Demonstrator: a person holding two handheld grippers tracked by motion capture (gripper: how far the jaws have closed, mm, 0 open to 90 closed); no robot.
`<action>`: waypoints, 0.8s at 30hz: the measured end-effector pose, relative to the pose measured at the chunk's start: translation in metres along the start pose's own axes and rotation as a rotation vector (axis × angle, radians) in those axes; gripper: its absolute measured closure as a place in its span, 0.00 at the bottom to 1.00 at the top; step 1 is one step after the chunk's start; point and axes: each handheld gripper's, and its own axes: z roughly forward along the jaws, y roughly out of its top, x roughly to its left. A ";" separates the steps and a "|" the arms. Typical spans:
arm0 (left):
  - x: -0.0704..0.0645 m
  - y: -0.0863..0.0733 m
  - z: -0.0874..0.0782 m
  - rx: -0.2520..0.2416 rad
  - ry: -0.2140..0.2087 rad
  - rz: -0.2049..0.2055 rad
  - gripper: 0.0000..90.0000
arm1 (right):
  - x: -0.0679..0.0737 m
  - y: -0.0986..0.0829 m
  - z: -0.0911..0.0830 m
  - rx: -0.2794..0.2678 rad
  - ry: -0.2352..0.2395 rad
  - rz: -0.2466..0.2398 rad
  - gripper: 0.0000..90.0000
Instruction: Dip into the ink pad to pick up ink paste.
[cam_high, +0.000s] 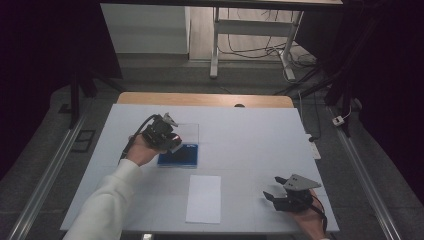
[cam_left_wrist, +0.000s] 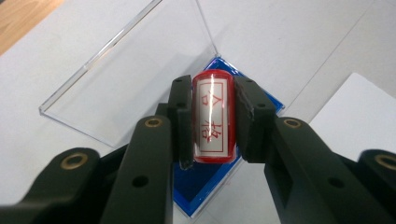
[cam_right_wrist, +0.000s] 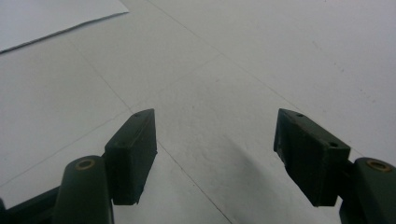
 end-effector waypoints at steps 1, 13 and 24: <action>0.000 0.000 0.000 -0.002 -0.001 -0.002 0.78 | 0.001 0.000 0.000 0.001 0.001 0.002 0.33; 0.001 0.002 0.016 0.029 -0.013 -0.010 0.78 | 0.000 -0.001 0.000 0.004 0.003 0.003 0.33; 0.004 -0.003 0.044 0.083 -0.019 -0.030 0.78 | 0.000 -0.003 0.000 0.007 0.001 0.007 0.33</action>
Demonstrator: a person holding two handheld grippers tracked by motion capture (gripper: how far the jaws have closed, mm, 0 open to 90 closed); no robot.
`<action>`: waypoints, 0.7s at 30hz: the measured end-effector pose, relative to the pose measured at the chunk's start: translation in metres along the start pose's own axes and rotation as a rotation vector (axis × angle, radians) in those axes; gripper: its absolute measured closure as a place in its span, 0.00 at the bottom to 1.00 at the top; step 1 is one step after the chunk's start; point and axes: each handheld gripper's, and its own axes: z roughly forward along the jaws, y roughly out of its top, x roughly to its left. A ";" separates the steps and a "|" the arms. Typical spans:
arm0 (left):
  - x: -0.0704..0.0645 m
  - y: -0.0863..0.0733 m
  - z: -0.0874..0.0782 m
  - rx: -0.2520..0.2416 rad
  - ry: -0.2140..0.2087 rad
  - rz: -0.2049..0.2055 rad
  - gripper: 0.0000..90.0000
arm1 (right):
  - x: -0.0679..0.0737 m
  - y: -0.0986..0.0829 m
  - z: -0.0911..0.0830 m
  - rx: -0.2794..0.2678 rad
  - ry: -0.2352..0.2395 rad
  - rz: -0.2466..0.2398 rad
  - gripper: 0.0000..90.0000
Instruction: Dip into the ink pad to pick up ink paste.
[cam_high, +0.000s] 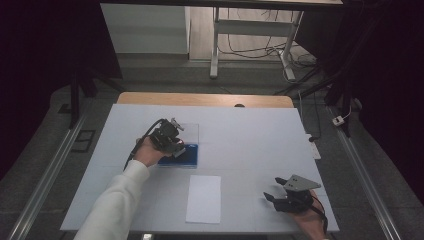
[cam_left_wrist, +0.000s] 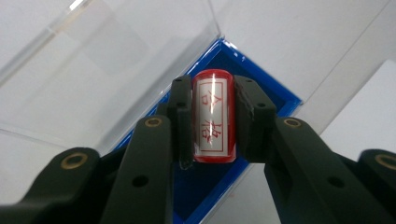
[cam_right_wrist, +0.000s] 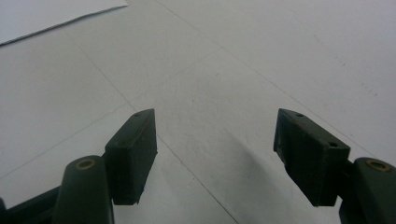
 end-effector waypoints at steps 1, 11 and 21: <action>0.001 0.000 0.001 0.001 -0.001 -0.001 0.78 | -0.001 0.000 0.000 0.007 0.003 -0.003 0.33; 0.006 -0.006 0.011 0.018 -0.011 -0.017 0.78 | -0.001 -0.001 -0.001 0.008 -0.001 -0.002 0.33; 0.007 -0.006 0.011 0.025 -0.014 -0.022 0.78 | -0.001 -0.001 -0.001 0.012 0.002 -0.004 0.33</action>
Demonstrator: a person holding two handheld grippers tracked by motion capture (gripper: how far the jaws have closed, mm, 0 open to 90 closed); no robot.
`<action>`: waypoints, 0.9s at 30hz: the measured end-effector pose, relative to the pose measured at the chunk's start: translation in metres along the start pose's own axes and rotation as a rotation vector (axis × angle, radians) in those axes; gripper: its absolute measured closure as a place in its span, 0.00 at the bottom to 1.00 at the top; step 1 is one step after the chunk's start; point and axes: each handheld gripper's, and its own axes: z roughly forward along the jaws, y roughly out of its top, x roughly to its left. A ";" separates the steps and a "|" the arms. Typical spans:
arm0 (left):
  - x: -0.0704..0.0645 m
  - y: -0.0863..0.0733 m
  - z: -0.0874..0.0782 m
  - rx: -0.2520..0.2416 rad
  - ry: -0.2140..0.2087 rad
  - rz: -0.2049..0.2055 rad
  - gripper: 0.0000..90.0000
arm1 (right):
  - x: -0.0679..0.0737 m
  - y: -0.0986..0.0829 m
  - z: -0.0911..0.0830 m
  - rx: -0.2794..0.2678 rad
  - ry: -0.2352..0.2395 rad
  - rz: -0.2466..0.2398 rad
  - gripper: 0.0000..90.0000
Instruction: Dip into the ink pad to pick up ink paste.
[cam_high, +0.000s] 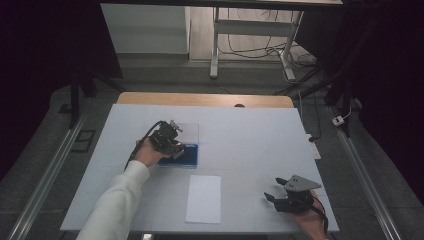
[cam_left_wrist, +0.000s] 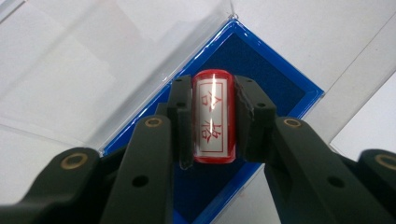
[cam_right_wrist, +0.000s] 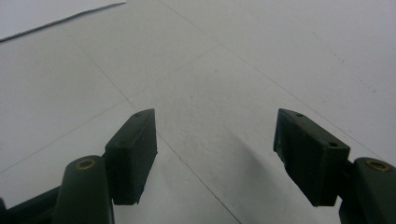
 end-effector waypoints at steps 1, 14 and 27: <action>0.000 0.000 0.000 0.001 -0.002 0.000 0.78 | 0.000 0.000 0.000 0.001 0.000 -0.001 0.33; 0.000 0.002 0.004 0.022 -0.007 0.000 0.78 | 0.001 0.000 0.000 0.003 0.000 -0.006 0.33; -0.004 -0.003 0.007 -0.002 0.017 -0.008 0.79 | 0.004 0.003 0.000 0.006 0.000 -0.019 0.33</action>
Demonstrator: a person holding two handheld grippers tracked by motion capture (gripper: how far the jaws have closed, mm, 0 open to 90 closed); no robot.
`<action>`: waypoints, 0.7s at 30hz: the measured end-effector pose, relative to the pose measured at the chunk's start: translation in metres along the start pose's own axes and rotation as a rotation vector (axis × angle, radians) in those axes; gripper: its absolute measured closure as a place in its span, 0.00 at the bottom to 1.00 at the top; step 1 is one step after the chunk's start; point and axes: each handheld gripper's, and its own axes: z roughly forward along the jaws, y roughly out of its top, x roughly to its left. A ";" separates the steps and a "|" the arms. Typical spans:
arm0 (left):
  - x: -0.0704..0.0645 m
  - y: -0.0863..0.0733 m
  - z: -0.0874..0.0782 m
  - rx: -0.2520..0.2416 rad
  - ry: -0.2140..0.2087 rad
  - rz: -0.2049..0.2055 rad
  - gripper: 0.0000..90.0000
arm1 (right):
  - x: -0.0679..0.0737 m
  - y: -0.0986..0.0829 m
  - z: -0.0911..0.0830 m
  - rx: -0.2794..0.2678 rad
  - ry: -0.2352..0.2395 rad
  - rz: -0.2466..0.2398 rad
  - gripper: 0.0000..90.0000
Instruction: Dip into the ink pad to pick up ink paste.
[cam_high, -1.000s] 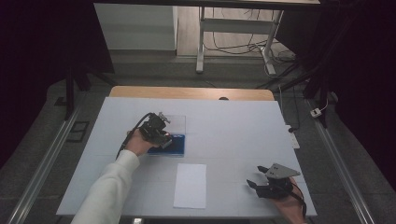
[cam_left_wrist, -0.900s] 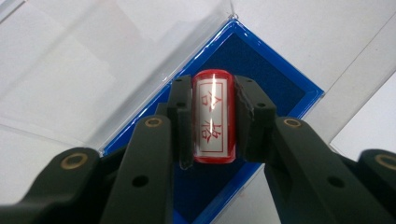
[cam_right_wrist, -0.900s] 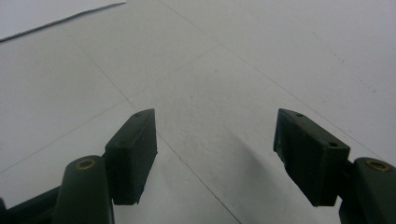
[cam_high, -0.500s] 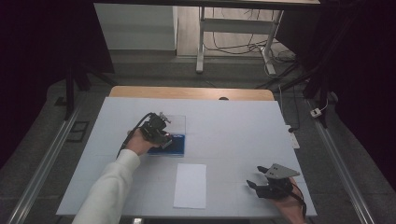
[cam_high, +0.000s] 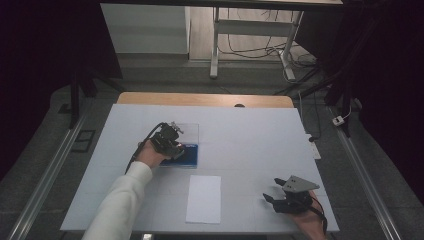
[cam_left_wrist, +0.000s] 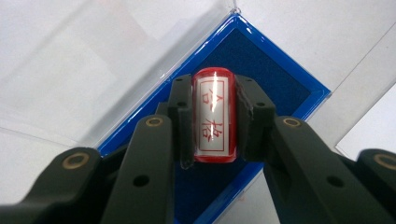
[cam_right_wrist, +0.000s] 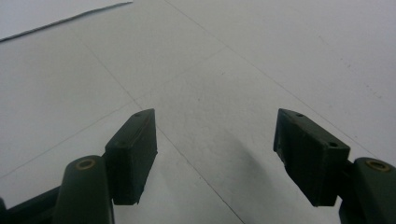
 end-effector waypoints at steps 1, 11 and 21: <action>-0.001 0.000 0.000 -0.003 0.003 0.002 0.79 | 0.000 0.000 0.000 0.000 0.000 0.002 0.33; -0.002 -0.001 0.000 -0.011 0.011 0.004 0.79 | 0.000 0.000 0.001 0.000 0.002 0.002 0.33; -0.003 -0.002 0.001 -0.012 0.018 0.002 0.79 | -0.001 0.000 0.002 0.003 0.002 -0.002 0.33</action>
